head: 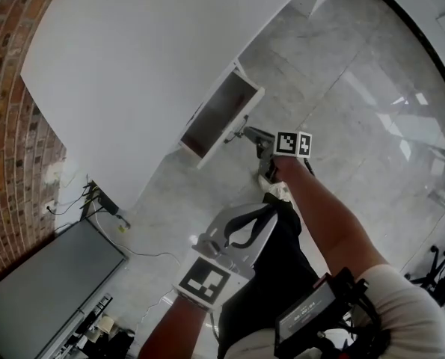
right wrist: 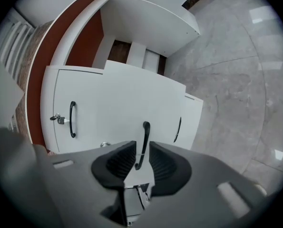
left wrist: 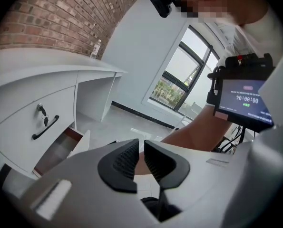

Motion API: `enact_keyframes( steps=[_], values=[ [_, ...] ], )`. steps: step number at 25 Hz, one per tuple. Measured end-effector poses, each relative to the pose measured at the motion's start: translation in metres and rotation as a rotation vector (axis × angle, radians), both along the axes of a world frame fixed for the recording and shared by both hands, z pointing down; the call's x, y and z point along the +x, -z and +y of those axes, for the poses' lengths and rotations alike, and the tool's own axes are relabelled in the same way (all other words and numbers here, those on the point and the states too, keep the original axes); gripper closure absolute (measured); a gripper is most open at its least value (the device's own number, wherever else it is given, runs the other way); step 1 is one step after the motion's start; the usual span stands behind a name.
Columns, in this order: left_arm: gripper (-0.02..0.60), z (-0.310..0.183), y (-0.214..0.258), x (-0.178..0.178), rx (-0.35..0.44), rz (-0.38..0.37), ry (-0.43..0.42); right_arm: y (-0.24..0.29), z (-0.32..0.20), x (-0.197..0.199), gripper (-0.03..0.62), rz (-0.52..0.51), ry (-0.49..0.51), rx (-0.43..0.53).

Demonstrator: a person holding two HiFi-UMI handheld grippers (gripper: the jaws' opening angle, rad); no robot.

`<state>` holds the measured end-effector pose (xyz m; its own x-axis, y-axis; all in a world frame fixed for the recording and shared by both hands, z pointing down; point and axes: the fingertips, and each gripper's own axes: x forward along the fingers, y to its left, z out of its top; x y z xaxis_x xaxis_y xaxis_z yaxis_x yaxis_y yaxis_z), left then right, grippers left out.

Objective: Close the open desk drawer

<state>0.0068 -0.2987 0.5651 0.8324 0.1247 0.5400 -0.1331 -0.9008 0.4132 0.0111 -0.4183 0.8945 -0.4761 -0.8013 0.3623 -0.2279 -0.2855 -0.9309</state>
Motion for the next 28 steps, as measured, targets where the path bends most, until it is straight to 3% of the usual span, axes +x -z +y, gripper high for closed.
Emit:
enact_keyframes(
  steps=[7,10,18,28],
  values=[
    [0.543,-0.007,-0.017,-0.004,-0.009,-0.009,0.014,-0.012,-0.018,-0.005,0.522,-0.085,-0.031,0.034],
    [0.543,-0.011,-0.02,-0.005,-0.025,-0.001,0.029,-0.013,-0.023,-0.007,0.553,-0.125,-0.054,0.033],
    [0.543,-0.017,-0.024,-0.007,-0.039,0.023,0.0,-0.016,-0.025,-0.008,0.574,-0.15,-0.14,0.031],
    [0.543,-0.02,-0.031,-0.007,-0.029,0.048,-0.012,-0.015,-0.067,-0.015,0.574,-0.161,-0.165,0.036]
  ],
)
